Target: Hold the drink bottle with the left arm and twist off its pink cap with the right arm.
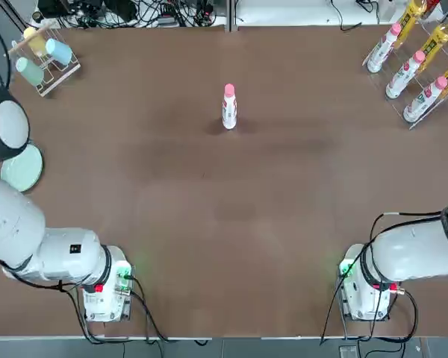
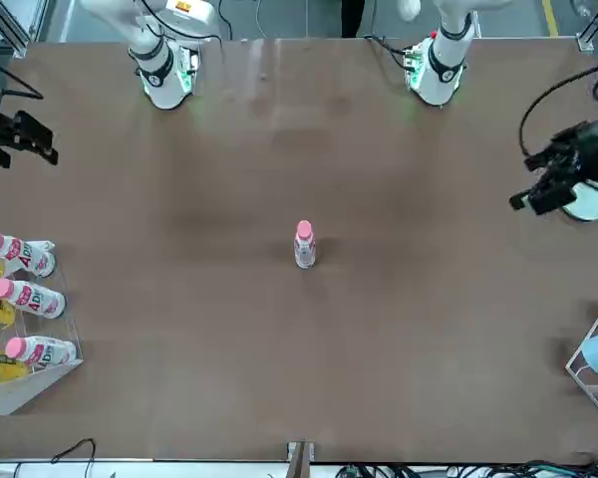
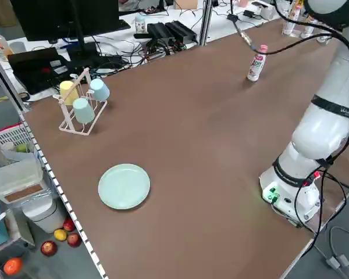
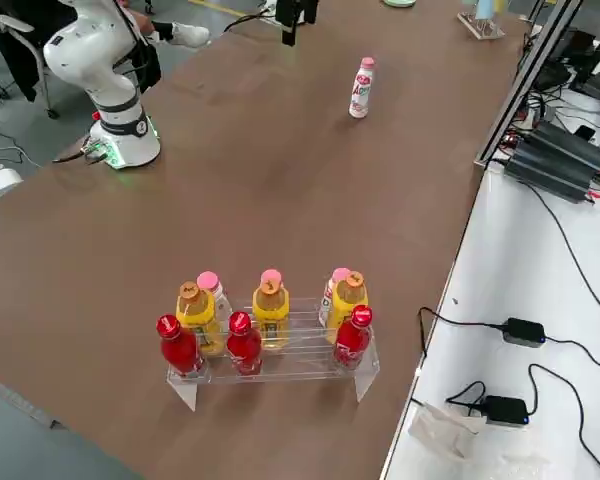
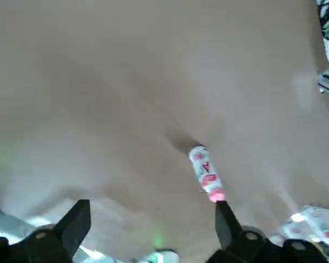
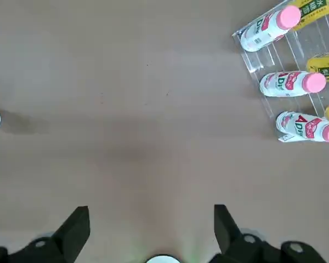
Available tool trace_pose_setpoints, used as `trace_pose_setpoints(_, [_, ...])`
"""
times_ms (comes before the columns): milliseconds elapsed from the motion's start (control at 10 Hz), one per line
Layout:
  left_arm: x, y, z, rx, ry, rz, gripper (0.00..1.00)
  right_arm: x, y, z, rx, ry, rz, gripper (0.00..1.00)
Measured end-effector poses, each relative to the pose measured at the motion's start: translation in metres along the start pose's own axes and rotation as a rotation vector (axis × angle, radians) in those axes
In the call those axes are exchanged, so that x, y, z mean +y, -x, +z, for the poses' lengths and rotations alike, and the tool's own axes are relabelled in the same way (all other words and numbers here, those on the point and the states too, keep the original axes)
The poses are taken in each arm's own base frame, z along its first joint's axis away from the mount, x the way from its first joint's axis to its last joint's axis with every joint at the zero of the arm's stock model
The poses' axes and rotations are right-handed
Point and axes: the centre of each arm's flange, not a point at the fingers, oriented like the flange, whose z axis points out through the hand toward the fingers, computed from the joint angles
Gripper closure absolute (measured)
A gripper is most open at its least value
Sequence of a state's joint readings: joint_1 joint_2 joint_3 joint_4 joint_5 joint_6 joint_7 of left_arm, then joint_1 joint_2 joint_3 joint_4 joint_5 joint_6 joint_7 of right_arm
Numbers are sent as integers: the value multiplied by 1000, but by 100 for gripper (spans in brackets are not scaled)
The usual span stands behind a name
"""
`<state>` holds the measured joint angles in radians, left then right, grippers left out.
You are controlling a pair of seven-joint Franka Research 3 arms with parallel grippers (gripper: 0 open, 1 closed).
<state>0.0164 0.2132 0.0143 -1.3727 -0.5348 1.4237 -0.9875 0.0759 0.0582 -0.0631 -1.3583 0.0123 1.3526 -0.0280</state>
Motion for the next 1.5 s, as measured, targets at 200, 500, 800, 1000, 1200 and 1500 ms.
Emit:
trace_pose_setpoints(200, [28, -26, 56, -173, 20, -112, 0, -1, -1, 2, -3, 0, -1, 0])
trace_pose_setpoints(500, [44, -70, 123, -371, 85, -215, 0, -18, -2, 3, -6, 1, -33, 0])
trace_pose_setpoints(800, [52, -83, 183, -430, 135, -197, 0, -41, -9, 12, -11, 4, -73, 0])
trace_pose_setpoints(1000, [54, -83, 201, -450, 178, -196, 0, -64, -16, 14, 19, 6, -112, 0])
trace_pose_setpoints(1200, [54, -84, 199, -452, 188, -195, 0, -79, -18, 16, 31, 6, -138, 0])
trace_pose_setpoints(1500, [54, -86, 199, -450, 200, -202, 0, -97, -29, 33, 9, -47, -161, 0])
